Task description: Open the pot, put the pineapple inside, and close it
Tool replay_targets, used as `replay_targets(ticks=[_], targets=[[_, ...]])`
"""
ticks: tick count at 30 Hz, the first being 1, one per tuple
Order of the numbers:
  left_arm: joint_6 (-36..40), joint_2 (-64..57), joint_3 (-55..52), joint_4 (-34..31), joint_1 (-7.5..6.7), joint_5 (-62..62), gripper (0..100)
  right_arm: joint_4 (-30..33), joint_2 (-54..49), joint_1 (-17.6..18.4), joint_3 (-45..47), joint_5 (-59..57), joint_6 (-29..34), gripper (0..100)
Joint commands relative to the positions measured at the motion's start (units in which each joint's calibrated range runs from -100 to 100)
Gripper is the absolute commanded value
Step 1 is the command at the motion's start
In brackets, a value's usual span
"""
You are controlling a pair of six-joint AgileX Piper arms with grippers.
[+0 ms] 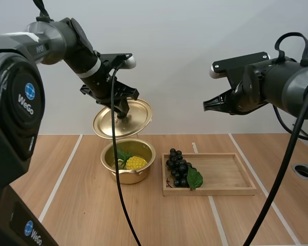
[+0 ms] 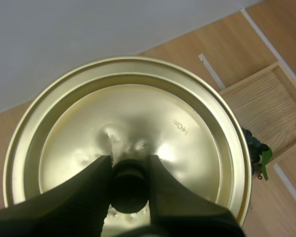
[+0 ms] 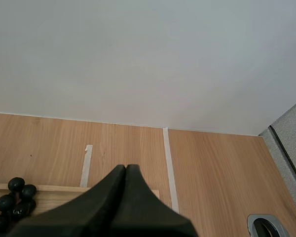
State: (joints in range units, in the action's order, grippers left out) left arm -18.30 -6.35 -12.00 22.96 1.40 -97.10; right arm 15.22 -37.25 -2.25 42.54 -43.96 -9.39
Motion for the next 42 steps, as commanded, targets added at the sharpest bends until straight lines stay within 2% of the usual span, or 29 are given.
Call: replay_targets(ticks=[1, 23, 42], targets=[[-1.1, -0.1, -3.0, 1.2, 0.07, 4.6, 0, 0.5, -0.8, -0.3, 0.6, 2.5, 0.1, 0], [-4.2, 8.1, -10.0, 3.6, 0.07, 14.3, 0, 0.6, -0.8, -0.3, 0.6, 2.2, 0.1, 0], [-5.7, 11.5, -10.2, 4.4, -0.09, 13.9, 0, 0.6, -0.8, -0.3, 0.6, 2.4, 0.1, 0]])
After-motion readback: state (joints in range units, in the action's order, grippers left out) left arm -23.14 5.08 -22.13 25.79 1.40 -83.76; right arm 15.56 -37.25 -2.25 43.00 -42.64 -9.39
